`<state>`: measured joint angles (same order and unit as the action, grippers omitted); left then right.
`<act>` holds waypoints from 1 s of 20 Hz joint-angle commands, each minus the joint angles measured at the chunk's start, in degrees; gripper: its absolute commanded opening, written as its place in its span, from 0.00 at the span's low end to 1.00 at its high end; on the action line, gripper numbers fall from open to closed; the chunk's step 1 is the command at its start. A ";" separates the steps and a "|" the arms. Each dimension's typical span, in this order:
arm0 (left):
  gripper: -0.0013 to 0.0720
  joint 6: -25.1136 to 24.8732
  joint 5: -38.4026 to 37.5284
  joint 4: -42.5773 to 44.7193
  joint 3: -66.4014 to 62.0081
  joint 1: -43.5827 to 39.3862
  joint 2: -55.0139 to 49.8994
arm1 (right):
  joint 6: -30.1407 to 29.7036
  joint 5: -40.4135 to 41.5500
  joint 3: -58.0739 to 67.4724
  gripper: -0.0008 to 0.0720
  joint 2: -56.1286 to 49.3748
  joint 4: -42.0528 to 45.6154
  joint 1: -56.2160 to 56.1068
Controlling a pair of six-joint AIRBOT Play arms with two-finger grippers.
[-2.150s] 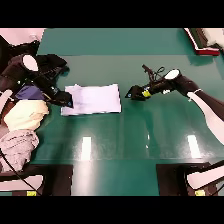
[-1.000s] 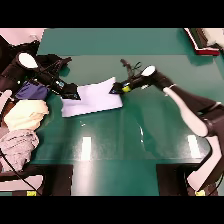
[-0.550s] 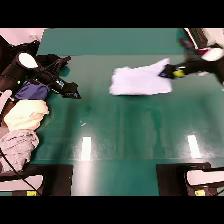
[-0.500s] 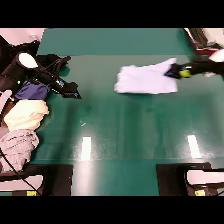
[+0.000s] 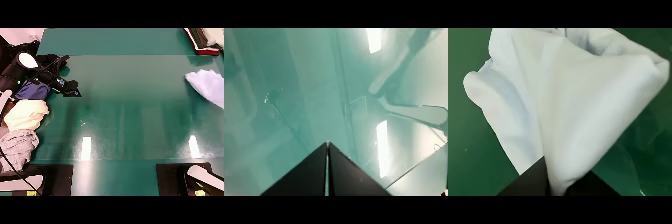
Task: Fold the shirts.
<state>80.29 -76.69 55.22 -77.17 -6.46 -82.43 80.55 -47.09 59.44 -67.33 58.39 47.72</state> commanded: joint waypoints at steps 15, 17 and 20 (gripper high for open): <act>0.05 0.24 -6.56 -0.13 0.04 0.02 0.02 | 5.57 -1.16 -3.37 0.77 10.62 30.49 9.25; 0.05 0.24 -5.68 -0.13 0.02 0.02 0.02 | 5.55 0.44 -3.37 0.77 13.11 24.39 7.50; 0.05 0.33 -5.33 -0.24 0.02 0.02 0.02 | 5.53 -2.60 -3.37 0.77 15.41 14.49 0.94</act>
<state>80.71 -82.08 55.05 -77.17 -6.44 -82.43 85.41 -48.60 56.10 -54.59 79.88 53.08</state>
